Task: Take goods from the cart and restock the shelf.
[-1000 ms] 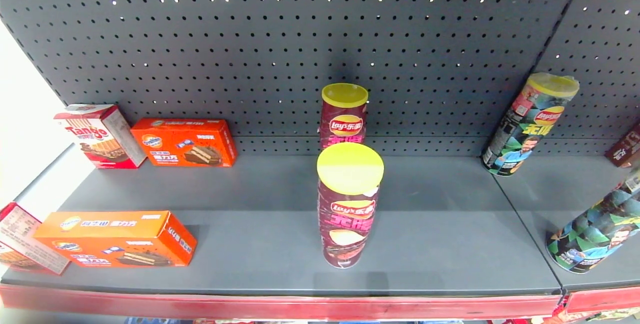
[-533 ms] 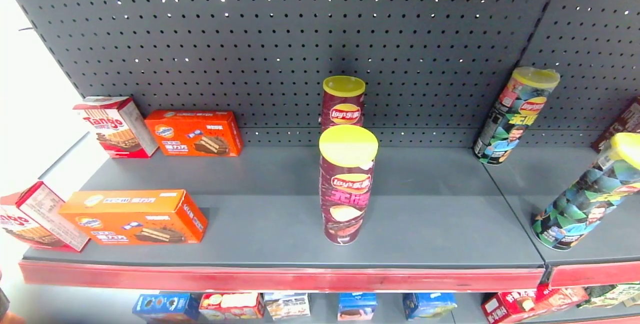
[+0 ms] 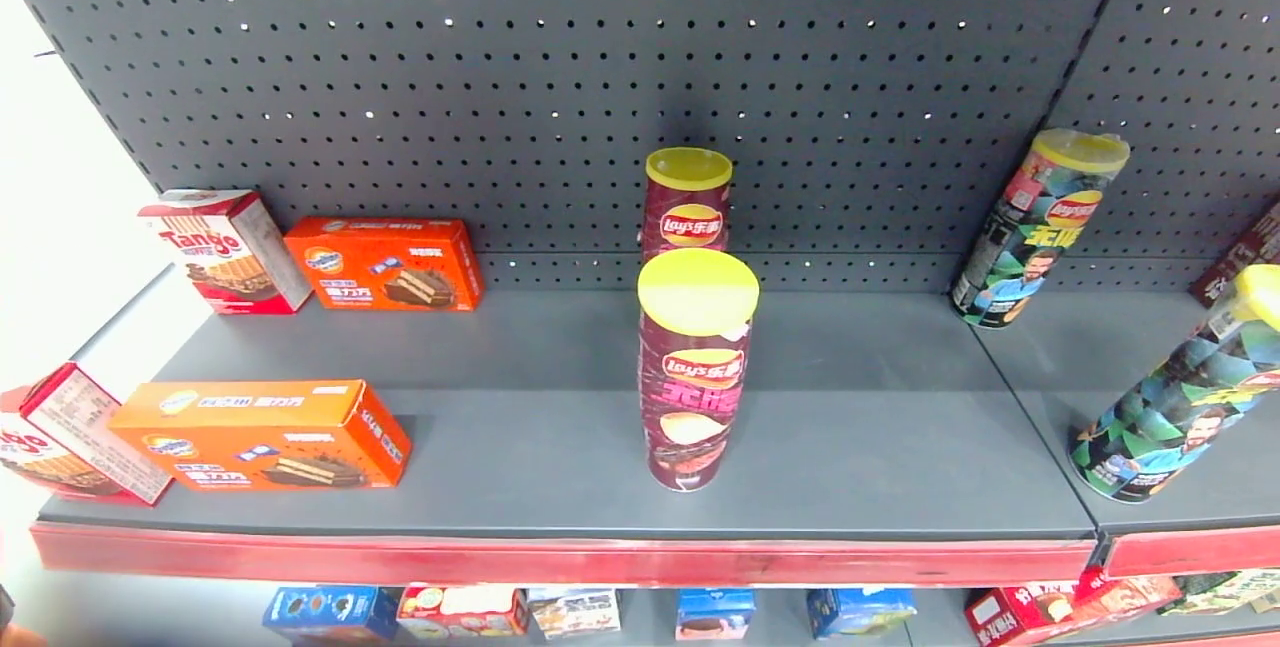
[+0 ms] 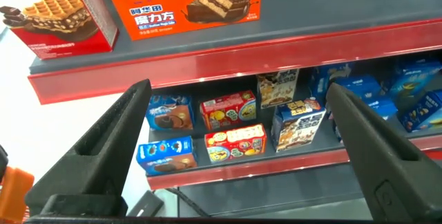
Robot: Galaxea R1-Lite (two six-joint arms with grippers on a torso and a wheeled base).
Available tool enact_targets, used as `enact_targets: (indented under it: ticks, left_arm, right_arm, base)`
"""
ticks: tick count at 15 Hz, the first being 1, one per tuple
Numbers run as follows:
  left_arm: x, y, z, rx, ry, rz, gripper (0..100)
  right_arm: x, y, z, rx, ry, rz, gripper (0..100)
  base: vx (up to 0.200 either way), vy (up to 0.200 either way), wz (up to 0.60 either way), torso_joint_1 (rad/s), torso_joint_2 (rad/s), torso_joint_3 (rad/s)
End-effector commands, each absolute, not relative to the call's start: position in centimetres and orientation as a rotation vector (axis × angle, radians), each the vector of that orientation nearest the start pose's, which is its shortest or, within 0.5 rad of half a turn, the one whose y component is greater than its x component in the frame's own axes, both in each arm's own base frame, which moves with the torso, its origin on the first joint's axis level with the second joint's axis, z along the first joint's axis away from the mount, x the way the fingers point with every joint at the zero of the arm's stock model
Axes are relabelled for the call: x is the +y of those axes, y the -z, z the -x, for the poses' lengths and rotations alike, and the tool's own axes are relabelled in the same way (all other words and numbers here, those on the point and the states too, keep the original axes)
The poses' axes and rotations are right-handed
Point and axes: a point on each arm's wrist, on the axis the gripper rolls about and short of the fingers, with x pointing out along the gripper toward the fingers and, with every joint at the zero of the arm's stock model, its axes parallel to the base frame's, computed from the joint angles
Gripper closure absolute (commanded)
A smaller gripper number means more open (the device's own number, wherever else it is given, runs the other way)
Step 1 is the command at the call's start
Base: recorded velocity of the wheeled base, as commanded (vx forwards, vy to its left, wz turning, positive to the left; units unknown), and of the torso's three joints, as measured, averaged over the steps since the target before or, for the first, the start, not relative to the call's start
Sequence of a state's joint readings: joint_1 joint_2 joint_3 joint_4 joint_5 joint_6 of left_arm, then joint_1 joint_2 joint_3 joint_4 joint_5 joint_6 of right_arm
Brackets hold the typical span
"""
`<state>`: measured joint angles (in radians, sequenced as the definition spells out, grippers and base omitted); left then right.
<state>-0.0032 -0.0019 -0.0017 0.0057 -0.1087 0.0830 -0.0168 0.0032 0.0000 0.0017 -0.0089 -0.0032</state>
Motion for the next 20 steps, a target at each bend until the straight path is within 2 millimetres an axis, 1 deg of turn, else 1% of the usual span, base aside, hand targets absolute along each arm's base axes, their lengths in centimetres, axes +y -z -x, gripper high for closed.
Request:
enact_targets:
  ticks: [1, 20]
  left_arm:
    - [-0.24, -7.53, 2.31, 0.0, 0.112, -0.083, 0]
    - [-0.23, -7.5, 2.29, 0.0, 0.111, -0.083, 0]
  right_arm:
    - [0.02, -7.54, 2.25, 0.006, 0.026, 0.003, 0]
    - [0.01, -7.54, 2.25, 0.006, 0.028, -0.002, 0]
  base:
    - [0.0, 0.0, 0.0, 0.0, 0.0, 0.0]
    - [0.0, 0.0, 0.0, 0.0, 0.0, 0.0]
